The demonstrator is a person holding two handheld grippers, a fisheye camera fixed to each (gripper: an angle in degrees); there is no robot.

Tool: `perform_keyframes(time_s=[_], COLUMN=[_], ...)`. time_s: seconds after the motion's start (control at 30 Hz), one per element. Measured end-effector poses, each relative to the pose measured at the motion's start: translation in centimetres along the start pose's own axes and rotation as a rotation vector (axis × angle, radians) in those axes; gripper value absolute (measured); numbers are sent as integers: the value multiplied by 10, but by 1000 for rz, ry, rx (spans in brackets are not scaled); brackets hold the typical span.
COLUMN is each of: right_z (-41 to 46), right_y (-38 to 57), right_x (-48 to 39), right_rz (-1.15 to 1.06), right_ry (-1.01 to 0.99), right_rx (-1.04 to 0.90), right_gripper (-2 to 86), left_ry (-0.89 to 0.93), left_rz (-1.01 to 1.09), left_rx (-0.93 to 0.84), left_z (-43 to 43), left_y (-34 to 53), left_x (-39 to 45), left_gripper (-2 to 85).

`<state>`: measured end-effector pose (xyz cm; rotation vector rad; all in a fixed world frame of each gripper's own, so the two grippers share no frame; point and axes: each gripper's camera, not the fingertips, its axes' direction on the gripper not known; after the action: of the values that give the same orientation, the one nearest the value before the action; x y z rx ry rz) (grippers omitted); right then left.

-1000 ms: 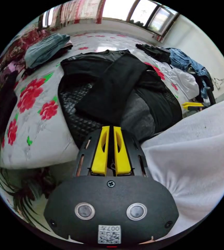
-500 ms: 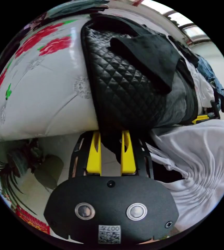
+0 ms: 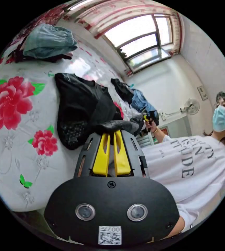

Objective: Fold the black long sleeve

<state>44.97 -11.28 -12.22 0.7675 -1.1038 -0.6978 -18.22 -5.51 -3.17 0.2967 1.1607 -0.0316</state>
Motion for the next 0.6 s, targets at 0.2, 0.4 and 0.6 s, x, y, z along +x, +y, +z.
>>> perform_keyframes(time_s=[0.2,0.4,0.6], right_z=[-34,13,9], right_y=[-119,-66,52], right_x=[1,73,160], right_rz=[26,173,508], right_ry=[193,375,346], right_rx=[346,230,369], right_gripper=[86,108,115], left_ry=[-244,-518,-628], left_rz=[-480,-381,-361], left_rx=[361,221,108], left_z=[3,42,55], left_y=[-79,-72,-59], left_x=[-53,-31,-29], left_gripper=[42,72,81])
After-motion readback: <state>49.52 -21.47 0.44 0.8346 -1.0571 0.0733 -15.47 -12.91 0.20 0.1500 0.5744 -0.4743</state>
